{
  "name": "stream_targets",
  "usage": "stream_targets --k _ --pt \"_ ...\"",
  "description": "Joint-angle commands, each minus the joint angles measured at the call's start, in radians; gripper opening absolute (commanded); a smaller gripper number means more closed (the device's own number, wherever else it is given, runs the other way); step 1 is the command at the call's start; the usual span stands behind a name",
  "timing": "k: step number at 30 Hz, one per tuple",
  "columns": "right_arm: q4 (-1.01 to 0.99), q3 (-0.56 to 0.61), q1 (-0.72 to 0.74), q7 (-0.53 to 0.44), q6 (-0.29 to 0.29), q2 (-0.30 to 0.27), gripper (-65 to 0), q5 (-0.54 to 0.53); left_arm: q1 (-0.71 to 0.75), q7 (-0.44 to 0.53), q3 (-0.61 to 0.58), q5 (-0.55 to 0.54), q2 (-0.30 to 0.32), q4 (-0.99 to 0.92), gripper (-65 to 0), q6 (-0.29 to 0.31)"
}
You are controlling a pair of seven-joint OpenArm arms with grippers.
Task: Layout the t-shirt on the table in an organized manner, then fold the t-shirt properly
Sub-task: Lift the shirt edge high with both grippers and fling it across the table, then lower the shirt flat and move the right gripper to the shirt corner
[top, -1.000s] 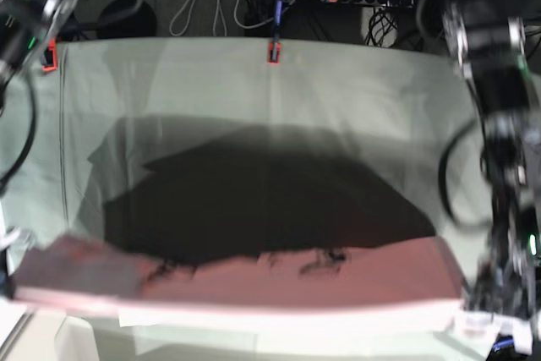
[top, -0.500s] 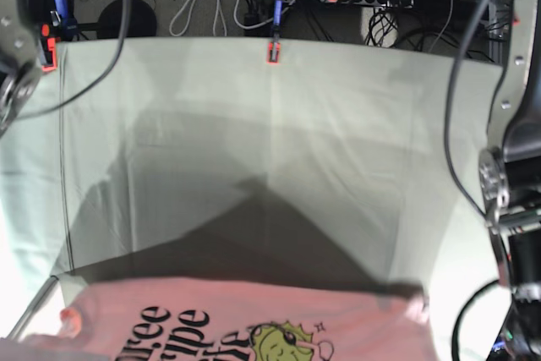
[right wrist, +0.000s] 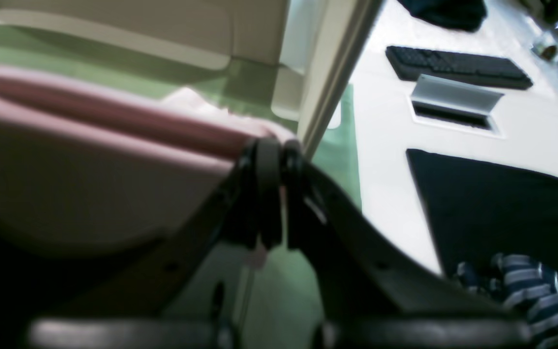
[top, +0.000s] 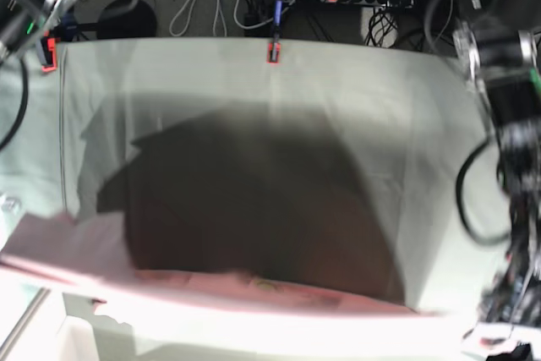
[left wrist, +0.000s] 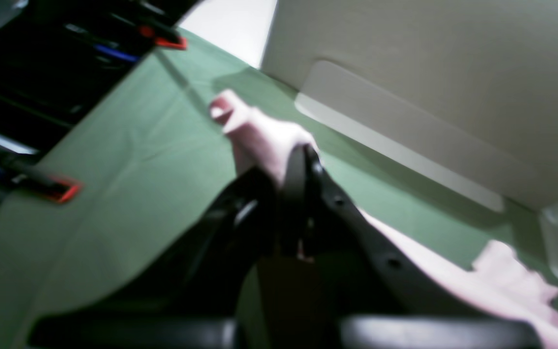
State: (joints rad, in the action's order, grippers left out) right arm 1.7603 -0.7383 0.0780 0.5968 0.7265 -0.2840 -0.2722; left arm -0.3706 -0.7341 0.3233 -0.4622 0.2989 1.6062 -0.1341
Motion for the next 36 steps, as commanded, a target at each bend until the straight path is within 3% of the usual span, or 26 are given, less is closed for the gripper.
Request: stream_targets --k 1,10,19,30,36 --pt "0.045 -0.028 -0.033 -0.018 -0.028 -0.008 -65.0 0.009 0.026 0.044 0.043 0.009 0.023 0.044 -65.0 -0.019" --pt "0.169 -0.158 -0.289 -0.12 -0.028 0.165 -65.0 0.012 0.439 0.051 0.239 -0.238 0.021 0.138 -65.0 -0.019" --pt "0.163 -0.139 -0.472 -0.125 -0.028 0.253 -65.0 0.015 0.54 0.054 0.257 -0.31 0.021 -0.019 -65.0 -0.019" --pt "0.165 -0.145 -0.605 -0.127 -0.028 0.231 -65.0 0.015 0.543 0.049 0.259 -0.304 0.019 -0.096 -65.0 -0.019" --pt "0.166 -0.183 -0.61 -0.127 -0.028 0.231 -65.0 0.015 0.554 0.052 0.259 -0.304 0.0 -0.097 -65.0 -0.02"
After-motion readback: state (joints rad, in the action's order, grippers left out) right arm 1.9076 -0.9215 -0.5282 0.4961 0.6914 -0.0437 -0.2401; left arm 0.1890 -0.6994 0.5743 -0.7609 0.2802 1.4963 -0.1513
